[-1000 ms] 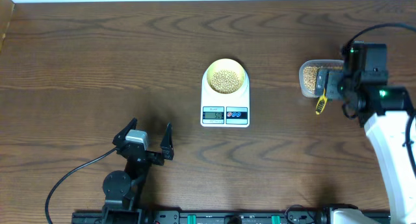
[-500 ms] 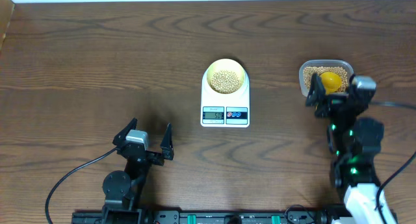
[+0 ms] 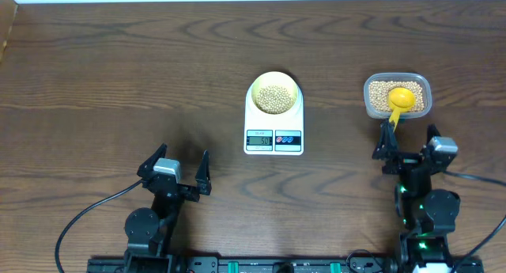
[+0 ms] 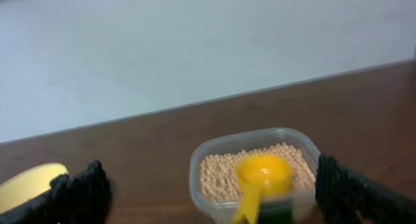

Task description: Scoop item into bowl and weigh 50g on scale

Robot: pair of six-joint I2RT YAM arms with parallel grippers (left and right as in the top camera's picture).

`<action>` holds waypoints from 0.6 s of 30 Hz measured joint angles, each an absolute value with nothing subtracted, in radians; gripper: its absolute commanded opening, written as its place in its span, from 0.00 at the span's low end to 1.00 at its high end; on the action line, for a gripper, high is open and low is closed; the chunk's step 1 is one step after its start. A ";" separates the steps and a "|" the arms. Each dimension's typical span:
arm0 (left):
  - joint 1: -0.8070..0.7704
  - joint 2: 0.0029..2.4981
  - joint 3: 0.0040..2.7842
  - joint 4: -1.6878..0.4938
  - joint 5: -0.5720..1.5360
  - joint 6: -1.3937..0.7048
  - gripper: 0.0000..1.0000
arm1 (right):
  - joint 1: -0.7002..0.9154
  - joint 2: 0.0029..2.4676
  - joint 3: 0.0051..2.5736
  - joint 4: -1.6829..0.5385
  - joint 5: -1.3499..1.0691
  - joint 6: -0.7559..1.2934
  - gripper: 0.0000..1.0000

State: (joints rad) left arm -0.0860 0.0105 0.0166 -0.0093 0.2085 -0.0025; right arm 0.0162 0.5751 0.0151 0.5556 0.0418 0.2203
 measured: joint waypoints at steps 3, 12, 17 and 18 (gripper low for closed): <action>-0.086 0.010 0.017 -0.010 0.208 -0.002 0.98 | 0.016 0.521 0.008 0.469 0.057 0.220 0.99; -0.086 0.010 0.017 -0.009 0.209 -0.002 0.98 | 0.016 0.355 0.007 0.223 0.095 0.220 0.99; -0.086 0.010 0.017 -0.010 0.209 -0.002 0.98 | 0.021 0.266 0.007 0.086 0.135 0.220 0.99; -0.086 0.010 0.017 -0.010 0.209 -0.002 0.98 | 0.026 0.249 0.007 0.059 0.146 0.220 0.99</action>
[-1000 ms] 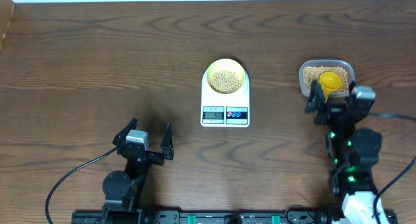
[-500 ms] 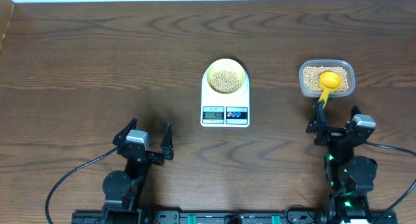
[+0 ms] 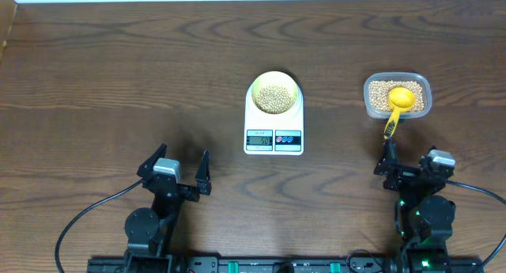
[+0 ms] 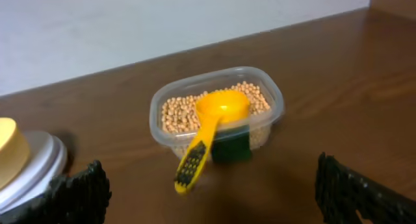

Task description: Scoop item into bowl and weigh 50g on scale

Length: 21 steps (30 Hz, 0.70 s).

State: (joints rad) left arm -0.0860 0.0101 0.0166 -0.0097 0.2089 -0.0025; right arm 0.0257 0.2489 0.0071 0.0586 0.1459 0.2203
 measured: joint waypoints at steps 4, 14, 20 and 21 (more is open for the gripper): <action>-0.086 0.010 0.017 -0.010 0.210 -0.002 0.98 | 0.040 0.171 0.007 -0.042 0.175 0.220 0.99; -0.086 0.010 0.017 -0.010 0.211 -0.002 0.98 | 0.040 0.015 0.007 -0.052 0.184 0.142 0.99; -0.086 0.010 0.017 -0.010 0.211 -0.002 0.98 | 0.040 0.012 0.007 -0.055 0.165 0.050 0.99; -0.086 0.010 0.017 -0.010 0.211 -0.002 0.98 | 0.040 0.012 0.007 -0.056 0.157 0.027 0.99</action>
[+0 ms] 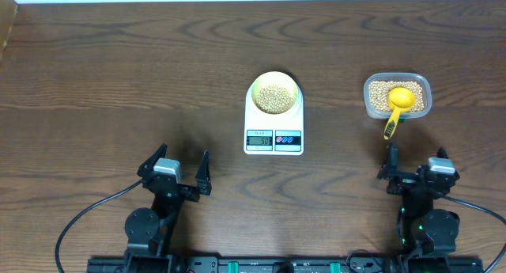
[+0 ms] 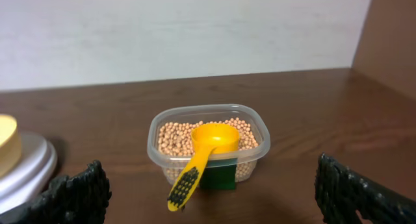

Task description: Scoop item into bowl and weigh 50g on scale

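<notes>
A white scale (image 1: 273, 130) stands mid-table with a yellow bowl (image 1: 273, 96) of beans on it; its display is lit but too small to read. At the right a clear plastic tub (image 1: 397, 96) (image 2: 208, 146) holds beans and a yellow scoop (image 1: 396, 107) (image 2: 201, 156), whose handle hangs over the near rim. My right gripper (image 1: 413, 170) (image 2: 211, 201) is open and empty, near the table's front, short of the tub. Open too and holding nothing, my left gripper (image 1: 175, 166) sits at the front left.
The brown wooden table (image 1: 118, 83) runs to a white wall at the back. A brown upright edge (image 2: 390, 42) shows at the far right in the right wrist view. Cables trail by both arm bases along the front edge.
My right gripper has drawn back a little further toward the front edge, away from the tub. Scoop, tub, bowl, scale and left arm are unchanged.
My right gripper was open right at the scoop's handle by the tub, with the scoop resting in the beans. Then it stood back from the tub, and now it is nearer the front edge still. The left arm stayed put throughout.
</notes>
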Robot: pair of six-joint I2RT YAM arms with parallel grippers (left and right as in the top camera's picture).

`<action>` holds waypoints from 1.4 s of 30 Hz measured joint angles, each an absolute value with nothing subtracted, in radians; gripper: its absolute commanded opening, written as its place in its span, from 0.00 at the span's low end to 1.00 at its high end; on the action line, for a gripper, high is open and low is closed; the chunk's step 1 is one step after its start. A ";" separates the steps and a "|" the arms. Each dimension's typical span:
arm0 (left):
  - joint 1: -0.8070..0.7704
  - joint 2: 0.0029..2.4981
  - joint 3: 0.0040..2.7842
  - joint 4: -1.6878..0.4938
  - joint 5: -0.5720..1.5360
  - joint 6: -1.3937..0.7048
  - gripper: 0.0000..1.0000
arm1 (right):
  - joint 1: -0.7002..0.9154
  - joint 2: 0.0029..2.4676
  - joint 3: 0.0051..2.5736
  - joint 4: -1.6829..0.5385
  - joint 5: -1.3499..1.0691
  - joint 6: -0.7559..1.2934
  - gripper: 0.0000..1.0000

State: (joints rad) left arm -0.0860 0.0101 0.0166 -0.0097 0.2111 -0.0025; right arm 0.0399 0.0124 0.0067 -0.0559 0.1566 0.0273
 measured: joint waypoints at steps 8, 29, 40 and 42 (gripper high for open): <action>-0.086 0.010 0.017 -0.010 0.211 -0.002 0.98 | 0.040 0.012 0.007 -0.059 0.128 -0.107 0.99; -0.086 0.010 0.017 -0.010 0.211 -0.002 0.98 | 0.040 0.012 0.007 -0.059 0.123 -0.122 0.99; -0.086 0.010 0.017 -0.010 0.211 -0.002 0.98 | 0.040 0.012 0.007 -0.059 0.123 -0.122 0.99; -0.086 0.010 0.017 -0.010 0.211 -0.002 0.98 | 0.040 0.012 0.007 -0.059 0.123 -0.122 0.99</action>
